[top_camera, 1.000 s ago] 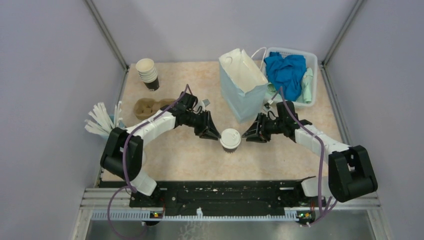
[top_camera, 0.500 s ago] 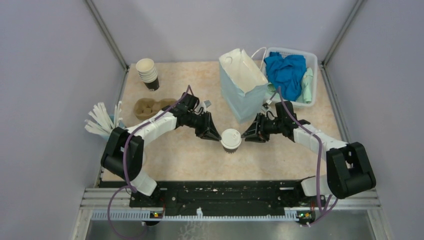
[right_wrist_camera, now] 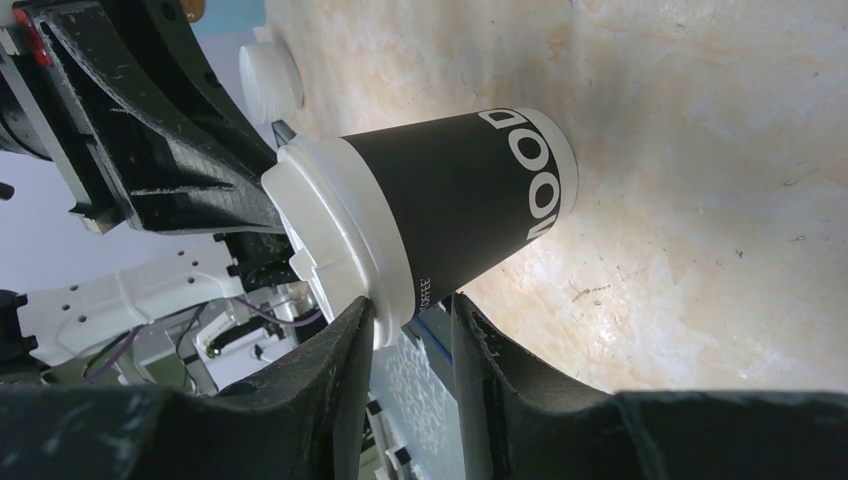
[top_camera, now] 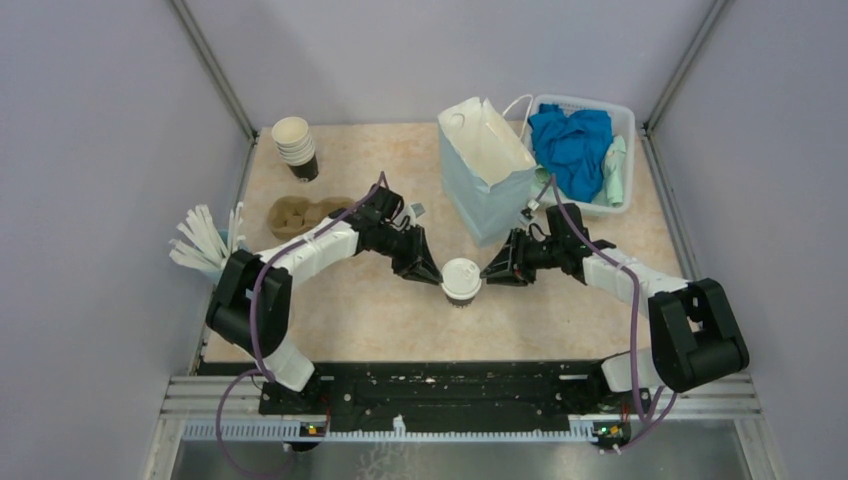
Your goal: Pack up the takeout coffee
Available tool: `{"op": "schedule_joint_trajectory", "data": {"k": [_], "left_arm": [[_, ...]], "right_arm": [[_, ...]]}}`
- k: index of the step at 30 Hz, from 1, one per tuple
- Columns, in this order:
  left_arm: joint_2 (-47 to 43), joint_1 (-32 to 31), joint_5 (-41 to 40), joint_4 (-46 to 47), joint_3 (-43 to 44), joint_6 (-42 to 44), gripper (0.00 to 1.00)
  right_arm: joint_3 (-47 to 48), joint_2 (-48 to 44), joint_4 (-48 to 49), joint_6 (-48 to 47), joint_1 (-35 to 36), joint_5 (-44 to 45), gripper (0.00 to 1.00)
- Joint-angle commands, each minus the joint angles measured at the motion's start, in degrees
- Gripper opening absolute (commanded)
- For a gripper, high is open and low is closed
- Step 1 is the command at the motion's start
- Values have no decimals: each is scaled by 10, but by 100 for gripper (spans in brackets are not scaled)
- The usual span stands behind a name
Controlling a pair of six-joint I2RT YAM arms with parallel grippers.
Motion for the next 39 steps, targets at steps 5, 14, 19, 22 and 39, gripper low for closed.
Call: {"op": "schedule_joint_trajectory", "data": {"k": [5, 14, 19, 22, 39], "left_arm": [[21, -29, -144, -89, -6, 31, 22], [10, -30, -131, -100, 31, 47, 27], [-22, -30, -87, -99, 42, 30, 34], [-34, -28, -104, -130, 52, 43, 40], [52, -1, -14, -79, 188, 86, 72]], "right_arm": [[-37, 12, 5, -5, 13, 57, 34], [27, 31, -79, -76, 10, 62, 37], [80, 31, -100, -81, 8, 40, 39], [96, 33, -115, -82, 4, 37, 42], [-3, -113, -65, 58, 83, 54, 70]]}}
